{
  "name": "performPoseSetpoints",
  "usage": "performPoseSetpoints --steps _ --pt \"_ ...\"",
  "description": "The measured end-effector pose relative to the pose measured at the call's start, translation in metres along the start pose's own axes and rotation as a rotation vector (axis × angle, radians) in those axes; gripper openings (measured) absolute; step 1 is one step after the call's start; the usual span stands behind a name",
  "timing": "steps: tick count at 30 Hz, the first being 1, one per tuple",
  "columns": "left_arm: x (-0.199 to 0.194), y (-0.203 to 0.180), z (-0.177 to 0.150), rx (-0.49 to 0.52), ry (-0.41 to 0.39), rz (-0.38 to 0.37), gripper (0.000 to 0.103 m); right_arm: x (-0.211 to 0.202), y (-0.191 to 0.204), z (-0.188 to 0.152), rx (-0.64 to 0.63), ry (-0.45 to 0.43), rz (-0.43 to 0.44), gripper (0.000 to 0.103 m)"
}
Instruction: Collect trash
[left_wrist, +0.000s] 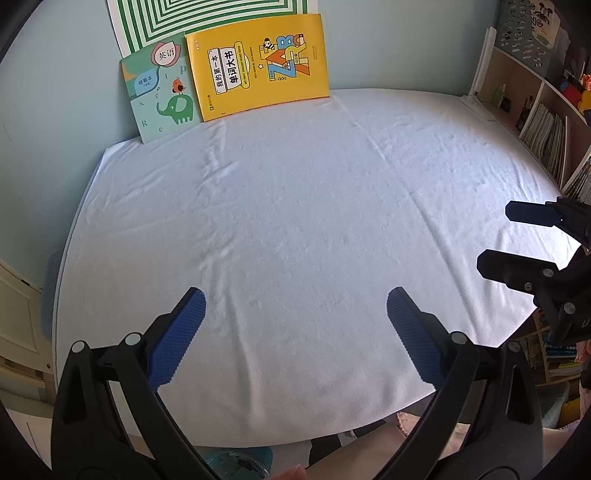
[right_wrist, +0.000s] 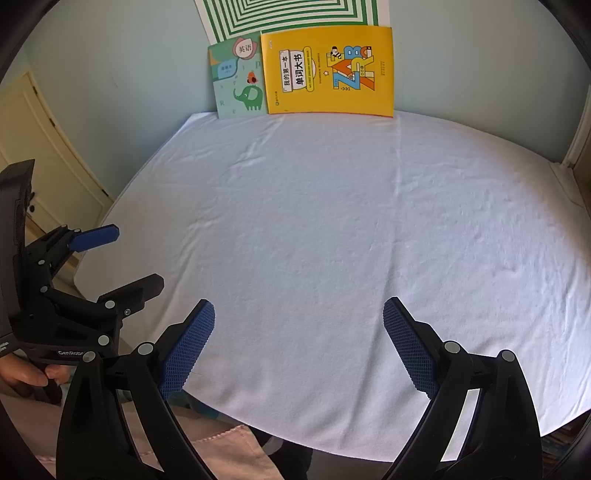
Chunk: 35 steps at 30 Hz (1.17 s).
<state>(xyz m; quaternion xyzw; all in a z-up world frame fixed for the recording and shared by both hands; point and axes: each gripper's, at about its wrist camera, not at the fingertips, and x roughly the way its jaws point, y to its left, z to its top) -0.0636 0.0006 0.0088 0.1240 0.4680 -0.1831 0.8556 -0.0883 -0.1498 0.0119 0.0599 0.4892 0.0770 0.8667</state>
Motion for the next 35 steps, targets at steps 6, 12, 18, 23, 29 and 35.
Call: performPoseSetpoints --steps 6,12,18,23,29,35 --pt "0.0011 0.0038 0.0010 -0.021 -0.005 0.011 0.096 -0.0006 0.0001 0.0006 0.000 -0.001 0.000 0.092" --pt "-0.0008 0.0006 0.0006 -0.008 -0.014 0.019 0.096 -0.0012 -0.0007 0.0006 0.002 0.000 0.000 0.092" --pt "-0.0020 0.0002 -0.0005 -0.007 -0.016 0.021 0.096 -0.0022 -0.0001 -0.0005 0.000 -0.003 0.000 0.092" --pt "-0.0028 0.0002 -0.0012 -0.009 -0.018 0.022 0.096 -0.0027 0.0009 -0.0024 0.001 -0.002 0.001 0.092" --pt "-0.0022 -0.0015 -0.0004 0.001 -0.007 0.017 0.096 -0.0036 0.0006 -0.0034 0.006 -0.004 -0.003 0.092" --pt "-0.0042 -0.0032 -0.0010 -0.009 -0.013 -0.002 0.096 -0.0040 -0.0003 -0.0051 0.011 -0.002 -0.010 0.092"
